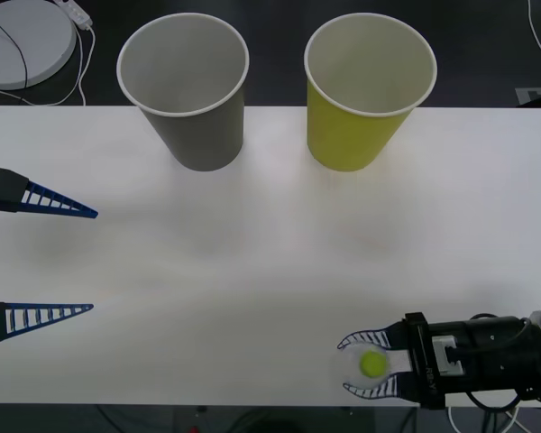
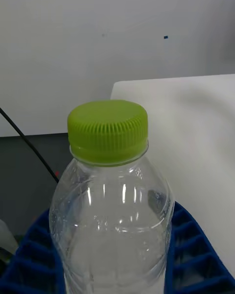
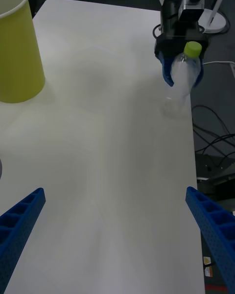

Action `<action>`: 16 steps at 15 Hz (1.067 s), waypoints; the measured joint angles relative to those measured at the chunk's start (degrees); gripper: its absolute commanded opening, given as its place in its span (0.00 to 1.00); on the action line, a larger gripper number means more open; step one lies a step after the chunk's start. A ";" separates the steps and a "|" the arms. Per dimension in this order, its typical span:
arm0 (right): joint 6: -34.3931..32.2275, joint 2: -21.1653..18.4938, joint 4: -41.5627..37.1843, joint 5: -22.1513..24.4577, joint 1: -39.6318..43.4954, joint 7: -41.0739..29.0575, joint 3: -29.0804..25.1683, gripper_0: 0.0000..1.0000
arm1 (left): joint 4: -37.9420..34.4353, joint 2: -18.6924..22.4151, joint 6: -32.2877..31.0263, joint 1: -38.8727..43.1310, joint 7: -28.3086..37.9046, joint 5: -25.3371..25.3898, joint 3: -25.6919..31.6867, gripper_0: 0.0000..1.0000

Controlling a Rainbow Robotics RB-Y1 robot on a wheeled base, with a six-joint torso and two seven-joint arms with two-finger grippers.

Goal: Put the can into the green bin and the plastic bottle into the gray bin

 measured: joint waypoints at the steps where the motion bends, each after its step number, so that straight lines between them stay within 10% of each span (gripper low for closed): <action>1: -0.01 0.00 0.01 -0.02 0.02 -0.04 0.00 0.00 | 0.00 0.00 0.00 0.00 0.00 0.00 0.00 1.00; 16: -1.79 -4.76 -0.62 -8.48 0.08 0.40 -0.30 0.00 | 0.00 0.00 0.00 0.00 0.00 0.00 0.00 1.00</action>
